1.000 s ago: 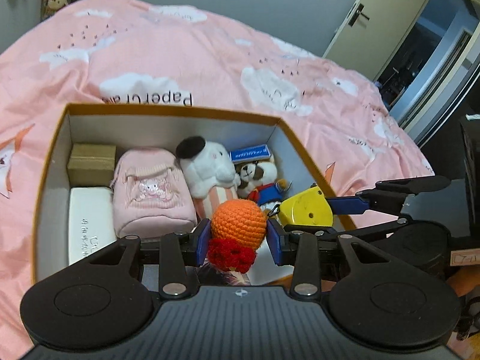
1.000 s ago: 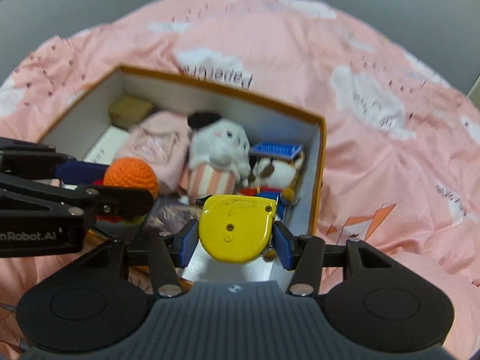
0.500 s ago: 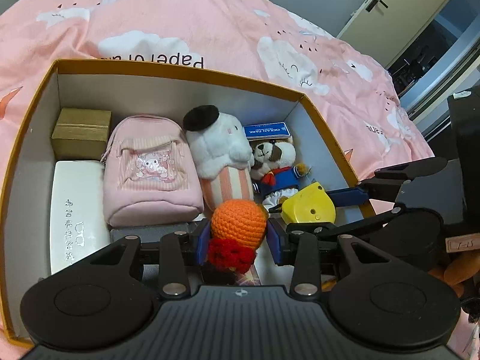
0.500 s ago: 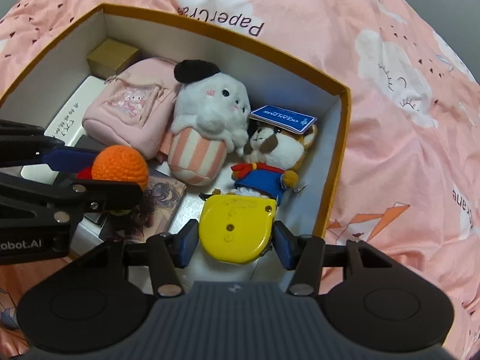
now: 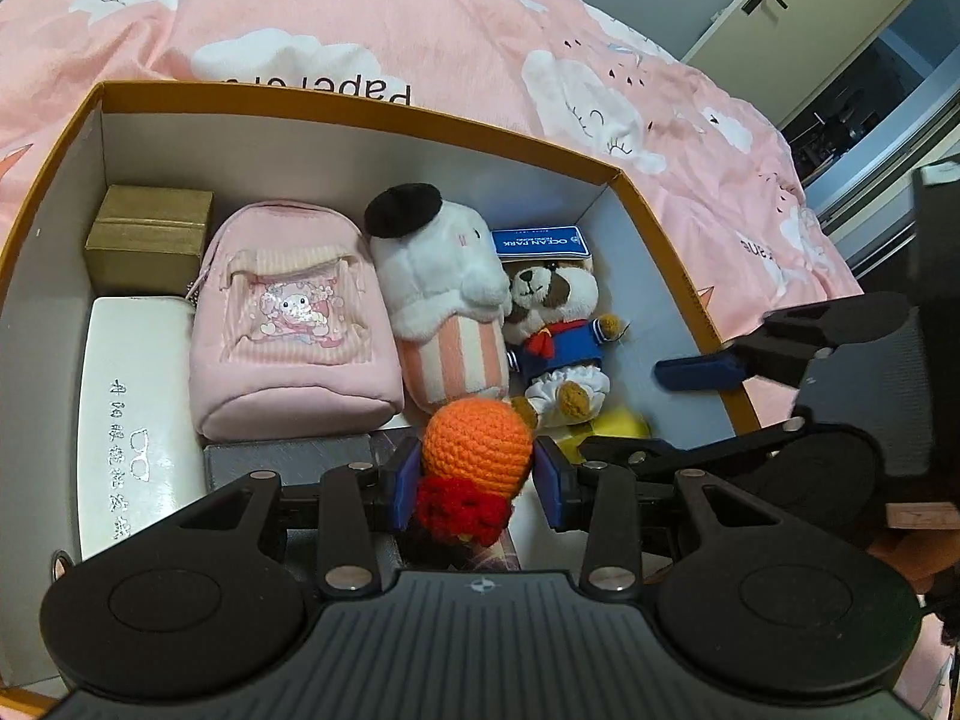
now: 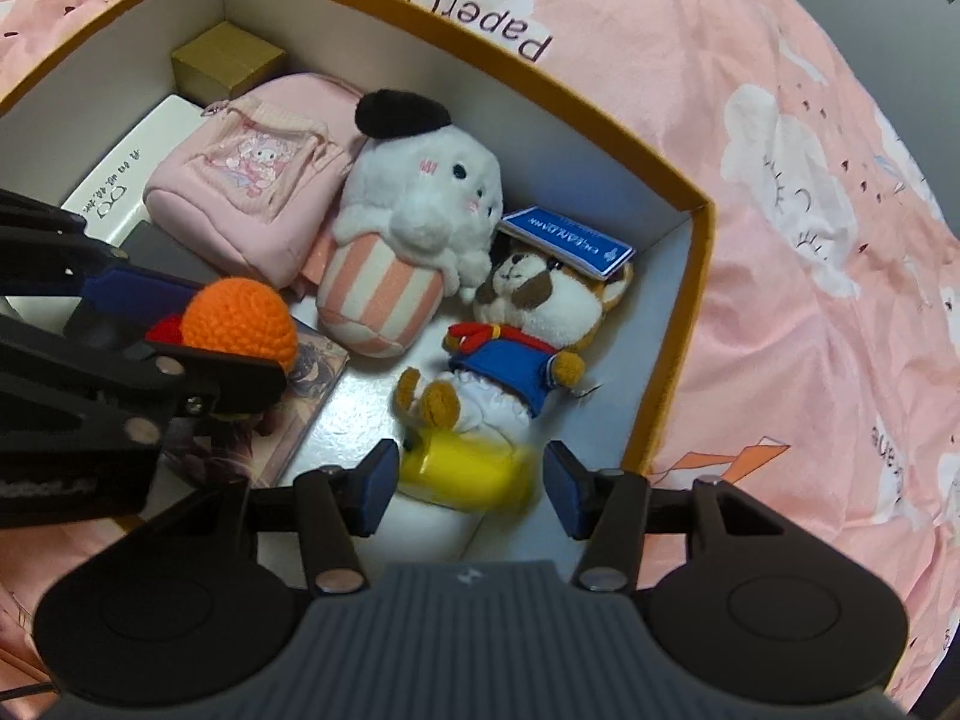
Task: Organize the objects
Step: 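Lower the tape measure into the box and open the right gripper, then lower the crocheted fruit into the box and open the left gripper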
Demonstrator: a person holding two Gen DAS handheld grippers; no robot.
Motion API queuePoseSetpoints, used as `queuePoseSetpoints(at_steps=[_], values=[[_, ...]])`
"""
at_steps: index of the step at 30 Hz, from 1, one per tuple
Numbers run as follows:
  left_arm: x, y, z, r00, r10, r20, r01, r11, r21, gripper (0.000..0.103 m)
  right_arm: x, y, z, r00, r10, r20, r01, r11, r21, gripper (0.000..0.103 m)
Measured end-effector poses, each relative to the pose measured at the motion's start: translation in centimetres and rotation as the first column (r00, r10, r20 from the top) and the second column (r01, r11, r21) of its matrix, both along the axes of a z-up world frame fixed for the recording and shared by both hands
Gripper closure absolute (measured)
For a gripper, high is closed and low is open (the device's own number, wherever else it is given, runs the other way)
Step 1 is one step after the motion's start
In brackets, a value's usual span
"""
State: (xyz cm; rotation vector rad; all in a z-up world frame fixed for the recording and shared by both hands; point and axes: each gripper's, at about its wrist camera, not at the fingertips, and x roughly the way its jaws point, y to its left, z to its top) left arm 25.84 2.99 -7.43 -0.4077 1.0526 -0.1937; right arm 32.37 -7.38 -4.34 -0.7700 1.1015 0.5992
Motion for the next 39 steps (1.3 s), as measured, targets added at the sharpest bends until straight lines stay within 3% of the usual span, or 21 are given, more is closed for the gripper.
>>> queuePoseSetpoints(at_steps=[5,12,15,18,23,27,31,34,39], values=[[0.4,-0.4,-0.1,1.0,-0.004,-0.017,0.004,1.0,0.014,0.058,-1.0,-0.5,1.2,0.998,0.013,0.063,-0.014,1.0,0.019,0.042],[1.2,-1.4,-0.3,0.999,-0.011,-0.034,0.011,1.0,-0.007,0.058,-3.6,-1.9,3.4,0.964,0.062,0.259,-0.073,0.997,0.033,0.041],[1.4,-1.7,-0.7,0.999,-0.002,-0.038,0.001,1.0,-0.009,0.058,-4.0,-2.9,3.9,0.941,0.046,0.336,-0.066,0.997,0.049,0.037],[1.4,-2.0,-0.9,0.999,-0.009,-0.031,0.009,1.0,-0.019,0.058,-4.1,-4.0,4.1,0.939,-0.014,0.343,-0.017,0.996,0.087,0.037],[0.8,-2.5,-0.4,0.999,-0.031,0.034,0.031,1.0,0.003,0.051,-4.5,-4.8,3.6,0.939,-0.087,0.333,0.044,0.99,0.134,0.037],[0.5,-2.3,-0.2,0.998,-0.021,0.061,0.022,1.0,-0.017,0.038,-4.9,-5.1,3.4,0.938,-0.124,0.324,0.07,0.982,0.174,0.037],[-0.4,-1.9,0.2,0.993,0.018,0.12,-0.01,0.997,-0.072,0.038,-5.5,-5.4,3.5,0.923,-0.179,0.34,0.108,0.97,0.219,0.034],[-1.3,-1.6,1.0,0.98,0.06,0.19,-0.043,0.995,-0.092,0.038,-6.1,-5.7,3.6,0.904,-0.244,0.351,0.149,0.949,0.277,0.026],[-3.4,-1.3,2.7,0.94,0.12,0.319,-0.108,0.993,-0.058,0.039,-7.8,-6.2,3.5,0.857,-0.362,0.368,0.22,0.901,0.375,0.023]])
